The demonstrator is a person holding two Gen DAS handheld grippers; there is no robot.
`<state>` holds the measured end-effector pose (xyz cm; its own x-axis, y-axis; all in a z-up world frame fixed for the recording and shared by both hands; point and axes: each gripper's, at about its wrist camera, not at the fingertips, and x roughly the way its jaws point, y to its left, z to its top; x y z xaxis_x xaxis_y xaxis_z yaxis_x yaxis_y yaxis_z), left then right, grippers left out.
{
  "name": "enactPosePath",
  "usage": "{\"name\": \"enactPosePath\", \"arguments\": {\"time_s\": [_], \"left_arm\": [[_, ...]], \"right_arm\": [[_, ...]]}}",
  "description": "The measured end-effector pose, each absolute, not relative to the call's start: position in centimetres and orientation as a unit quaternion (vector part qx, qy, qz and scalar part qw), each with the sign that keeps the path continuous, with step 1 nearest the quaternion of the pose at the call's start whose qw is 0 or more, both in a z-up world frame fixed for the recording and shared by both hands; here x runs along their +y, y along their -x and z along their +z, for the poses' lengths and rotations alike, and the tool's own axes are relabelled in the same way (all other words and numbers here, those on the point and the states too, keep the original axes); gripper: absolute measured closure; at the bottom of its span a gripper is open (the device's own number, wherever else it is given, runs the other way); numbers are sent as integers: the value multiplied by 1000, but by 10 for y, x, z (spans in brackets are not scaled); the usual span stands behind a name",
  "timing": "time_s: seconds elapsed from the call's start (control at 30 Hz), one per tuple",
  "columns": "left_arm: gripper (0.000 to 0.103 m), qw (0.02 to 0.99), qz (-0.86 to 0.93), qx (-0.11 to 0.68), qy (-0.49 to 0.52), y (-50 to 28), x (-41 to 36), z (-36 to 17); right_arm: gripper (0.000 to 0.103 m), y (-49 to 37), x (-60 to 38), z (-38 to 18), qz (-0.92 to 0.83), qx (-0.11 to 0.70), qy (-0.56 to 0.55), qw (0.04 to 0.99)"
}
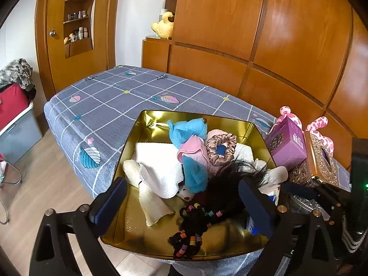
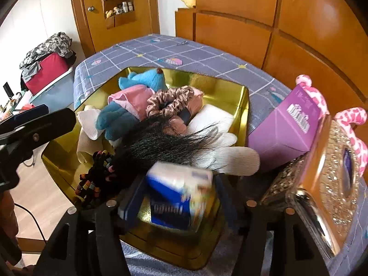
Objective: Organize soft objects
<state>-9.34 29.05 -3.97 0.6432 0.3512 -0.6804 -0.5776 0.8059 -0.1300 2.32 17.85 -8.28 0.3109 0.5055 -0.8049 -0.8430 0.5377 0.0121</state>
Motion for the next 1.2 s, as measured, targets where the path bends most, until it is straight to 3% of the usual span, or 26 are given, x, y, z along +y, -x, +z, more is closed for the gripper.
{"name": "enactPosePath", "arguments": {"time_s": [0.13,0.5,1.2], "left_arm": [[1,893,266,326,161,94,283,-35],[0,902,272,309,128,92,247,-28],[0,905,272,305,115,93,229,-27]], "right_arm": [[30,-18,169,-71,420,382,201,798],[30,-9,114,-39,346,333,128,868],[30,-2,79,-48,285,335,94,893]]}}
